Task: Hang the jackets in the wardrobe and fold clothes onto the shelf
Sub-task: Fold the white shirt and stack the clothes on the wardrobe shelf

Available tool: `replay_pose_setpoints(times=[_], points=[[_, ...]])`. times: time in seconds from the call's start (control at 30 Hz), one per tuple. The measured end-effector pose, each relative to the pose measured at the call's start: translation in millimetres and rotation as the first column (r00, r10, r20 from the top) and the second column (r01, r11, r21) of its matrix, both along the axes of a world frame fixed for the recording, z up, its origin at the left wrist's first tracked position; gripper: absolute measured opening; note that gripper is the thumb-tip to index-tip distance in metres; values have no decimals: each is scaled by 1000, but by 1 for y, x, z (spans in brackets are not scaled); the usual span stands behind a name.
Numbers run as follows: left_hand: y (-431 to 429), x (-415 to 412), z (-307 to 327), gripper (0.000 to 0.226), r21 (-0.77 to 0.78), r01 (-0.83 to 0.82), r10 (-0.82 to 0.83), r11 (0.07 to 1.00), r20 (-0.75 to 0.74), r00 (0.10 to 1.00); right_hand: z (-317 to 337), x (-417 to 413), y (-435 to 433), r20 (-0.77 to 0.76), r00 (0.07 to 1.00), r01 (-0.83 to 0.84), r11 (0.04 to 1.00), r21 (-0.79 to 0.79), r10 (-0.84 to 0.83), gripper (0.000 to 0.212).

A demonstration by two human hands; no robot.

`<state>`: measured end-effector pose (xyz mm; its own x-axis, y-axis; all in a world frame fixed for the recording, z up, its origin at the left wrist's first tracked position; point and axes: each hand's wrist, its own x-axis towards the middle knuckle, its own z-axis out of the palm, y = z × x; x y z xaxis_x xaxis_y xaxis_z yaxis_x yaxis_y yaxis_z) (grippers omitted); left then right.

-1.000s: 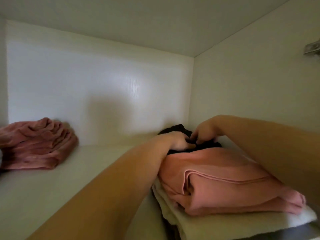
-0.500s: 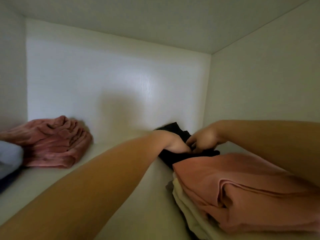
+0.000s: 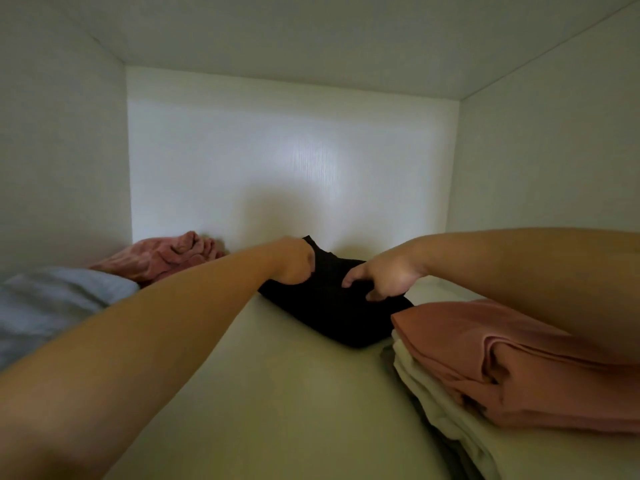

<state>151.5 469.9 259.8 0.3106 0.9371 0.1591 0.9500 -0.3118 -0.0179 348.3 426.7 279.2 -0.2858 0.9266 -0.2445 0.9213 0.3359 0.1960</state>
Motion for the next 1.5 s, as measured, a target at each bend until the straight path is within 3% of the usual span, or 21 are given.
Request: replay_pose_setpoints(times=[0.07,0.2,0.33,0.47,0.6,0.67,0.77,0.93,1.27,1.5], points=[[4,-22,-10,57,68,-18,20,998,-29,999,2,0,-1,97,995,6,1000,26,-9,58],[13,-36,-38,82,-43,-17,14,999,-51,999,6,-2,0,317,946,19,990,143,-64,62],[-1,-21,-45,66,18,-9,13,1000,-206,979,6,-11,1,175,979,99,994,40,-104,45],[-25,-7,-21,66,41,-110,117,993,-364,924,6,-15,7,85,976,210,973,-92,-203,80],[-26,0,-20,82,128,-150,194,980,-484,854,-11,-22,18,374,916,113,988,102,-143,73],[-14,-7,-30,94,72,-147,163,987,-426,890,-16,-28,30,417,897,106,988,113,-144,69],[8,-24,-49,94,-15,-111,102,994,-280,955,-16,-35,39,400,902,136,986,95,-163,56],[25,-36,-66,98,-104,-85,82,991,-29,996,-21,-30,52,234,950,176,973,151,-208,51],[43,-42,-72,82,-99,-1,13,995,120,993,-30,-20,78,109,956,253,955,153,-271,53],[33,-43,-73,78,-59,-6,14,998,137,990,-26,-21,53,166,951,246,964,102,-260,46]])
